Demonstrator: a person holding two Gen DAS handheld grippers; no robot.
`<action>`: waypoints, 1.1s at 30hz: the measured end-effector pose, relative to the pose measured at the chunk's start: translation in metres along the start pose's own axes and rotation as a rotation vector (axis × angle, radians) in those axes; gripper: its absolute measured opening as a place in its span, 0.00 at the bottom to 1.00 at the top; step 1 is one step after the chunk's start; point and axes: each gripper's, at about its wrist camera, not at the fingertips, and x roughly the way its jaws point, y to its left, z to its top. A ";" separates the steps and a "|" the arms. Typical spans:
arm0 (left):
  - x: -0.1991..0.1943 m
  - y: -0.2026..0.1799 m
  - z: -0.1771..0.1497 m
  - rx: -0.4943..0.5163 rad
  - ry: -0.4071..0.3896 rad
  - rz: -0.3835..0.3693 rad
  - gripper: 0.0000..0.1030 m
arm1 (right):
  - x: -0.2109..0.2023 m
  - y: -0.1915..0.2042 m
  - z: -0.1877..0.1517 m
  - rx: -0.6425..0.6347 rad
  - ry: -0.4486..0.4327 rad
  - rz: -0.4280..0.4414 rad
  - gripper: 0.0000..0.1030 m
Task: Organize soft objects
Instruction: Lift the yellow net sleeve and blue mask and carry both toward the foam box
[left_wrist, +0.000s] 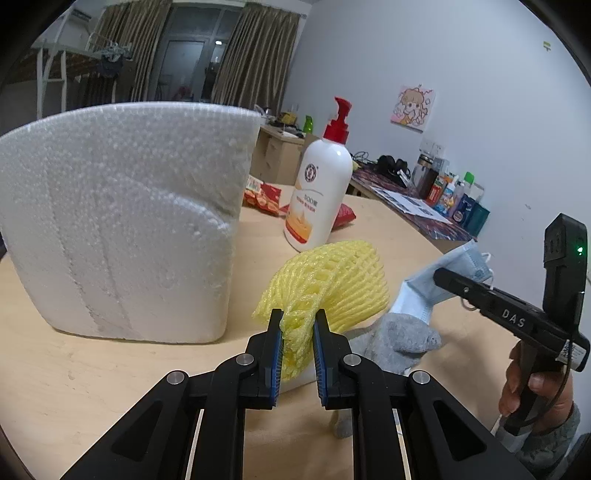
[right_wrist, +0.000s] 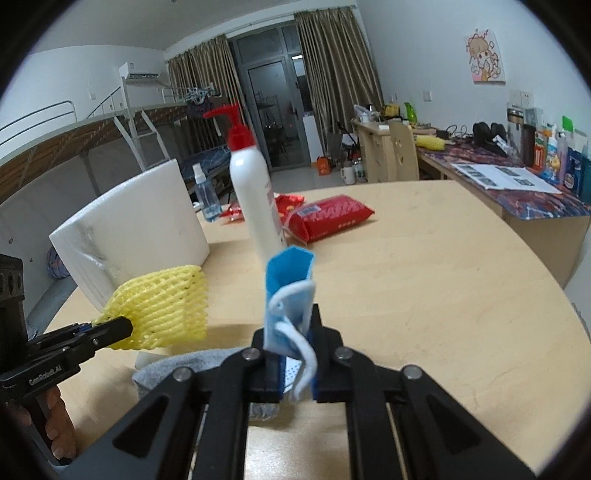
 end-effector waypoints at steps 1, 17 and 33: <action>-0.002 0.000 0.000 0.003 -0.005 0.003 0.15 | -0.001 0.000 0.001 0.000 -0.004 -0.002 0.12; -0.052 -0.017 0.006 0.055 -0.117 0.047 0.15 | -0.060 0.001 0.020 -0.011 -0.163 -0.083 0.12; -0.124 -0.031 0.002 0.124 -0.235 0.091 0.15 | -0.109 0.028 0.014 -0.057 -0.269 -0.072 0.12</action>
